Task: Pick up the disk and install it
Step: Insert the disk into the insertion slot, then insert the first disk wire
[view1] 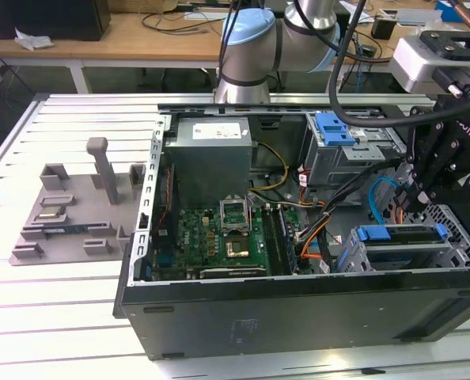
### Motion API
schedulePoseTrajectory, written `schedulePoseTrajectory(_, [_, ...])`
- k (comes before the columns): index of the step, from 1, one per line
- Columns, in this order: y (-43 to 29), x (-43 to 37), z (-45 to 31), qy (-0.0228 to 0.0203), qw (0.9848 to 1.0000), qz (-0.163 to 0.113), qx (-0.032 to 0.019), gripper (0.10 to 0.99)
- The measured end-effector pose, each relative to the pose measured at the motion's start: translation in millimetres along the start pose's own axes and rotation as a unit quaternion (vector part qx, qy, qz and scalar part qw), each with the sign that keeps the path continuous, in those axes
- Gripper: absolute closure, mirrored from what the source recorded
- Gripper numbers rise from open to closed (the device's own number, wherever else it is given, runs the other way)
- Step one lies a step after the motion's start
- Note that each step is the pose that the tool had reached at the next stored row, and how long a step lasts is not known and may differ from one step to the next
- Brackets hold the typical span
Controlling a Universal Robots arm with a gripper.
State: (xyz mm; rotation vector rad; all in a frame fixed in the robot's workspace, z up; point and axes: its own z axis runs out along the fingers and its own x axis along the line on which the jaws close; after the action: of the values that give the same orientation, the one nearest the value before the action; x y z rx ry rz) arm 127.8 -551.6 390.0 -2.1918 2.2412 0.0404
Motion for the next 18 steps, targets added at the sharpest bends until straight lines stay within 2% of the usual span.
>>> schedulePoseTrajectory(8, [0.0, 0.0, 0.4, 0.0, 1.0, 0.0, 0.0, 0.98])
schedulePoseTrajectory(9, [-5.1, -0.4, 0.5, -0.0001, 1.0, 0.0, -0.0001, 0.98])
schedulePoseTrajectory(10, [-15.9, -3.3, 0.6, 0.0, 1.0, 0.0, -0.0008, 0.98])
schedulePoseTrajectory(12, [-31.3, -11.4, 1.5, 0.0008, 1.0, 0.0, -0.0021, 0.98])
schedulePoseTrajectory(14, [-37.0, -19.0, 4.0, 0.0007, 1.0, 0.0, -0.0032, 0.98])
schedulePoseTrajectory(17, [-43.4, -32.9, 11.5, 0.0009, 1.0, 0.0, -0.0054, 0.98])
schedulePoseTrajectory(18, [-47.7, -44.0, 16.0, 0.0021, 1.0, 0.0, -0.0057, 0.98])
